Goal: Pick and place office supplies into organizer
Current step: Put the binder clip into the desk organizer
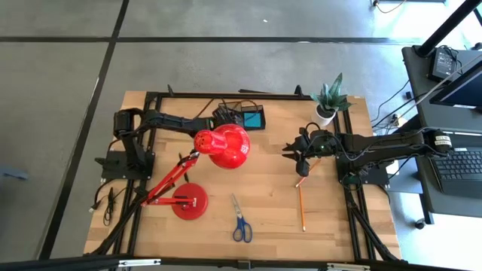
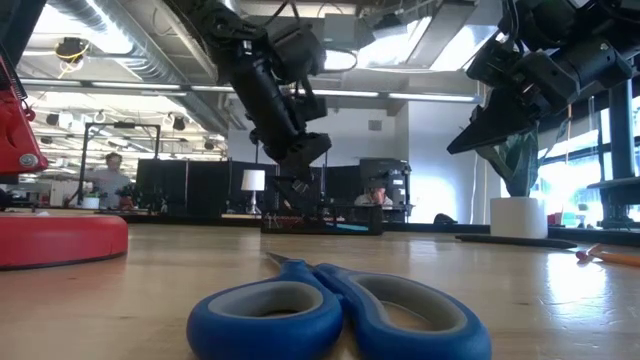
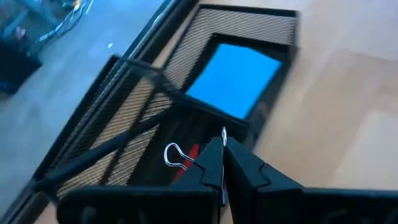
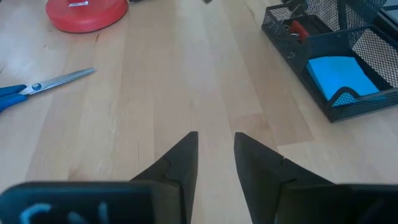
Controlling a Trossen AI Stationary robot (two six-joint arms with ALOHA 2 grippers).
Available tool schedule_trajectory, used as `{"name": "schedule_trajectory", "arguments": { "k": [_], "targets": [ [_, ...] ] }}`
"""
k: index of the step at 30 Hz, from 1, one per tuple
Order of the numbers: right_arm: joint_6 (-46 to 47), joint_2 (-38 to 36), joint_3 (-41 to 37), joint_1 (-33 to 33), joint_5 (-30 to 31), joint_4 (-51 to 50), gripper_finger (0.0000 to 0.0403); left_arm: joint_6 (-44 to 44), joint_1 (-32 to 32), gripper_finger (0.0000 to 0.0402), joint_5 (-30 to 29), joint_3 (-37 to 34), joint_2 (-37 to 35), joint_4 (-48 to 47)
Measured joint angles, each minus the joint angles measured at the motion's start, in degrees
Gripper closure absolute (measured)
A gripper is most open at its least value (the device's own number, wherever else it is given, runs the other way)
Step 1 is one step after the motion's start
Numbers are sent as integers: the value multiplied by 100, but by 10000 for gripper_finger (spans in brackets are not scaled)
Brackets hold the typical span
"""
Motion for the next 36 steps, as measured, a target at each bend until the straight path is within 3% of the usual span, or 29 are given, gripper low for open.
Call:
{"name": "schedule_trajectory", "arguments": {
  "k": [12, 36],
  "targets": [
    [-20, 0, 0, 0, -3, 2, 295, -344, 498, 398, 218, 0, 263, 10],
    [-24, 0, 0, 1, -10, -3, 295, -739, 572, 398, 261, -2, 448, 15]
  ]
}}
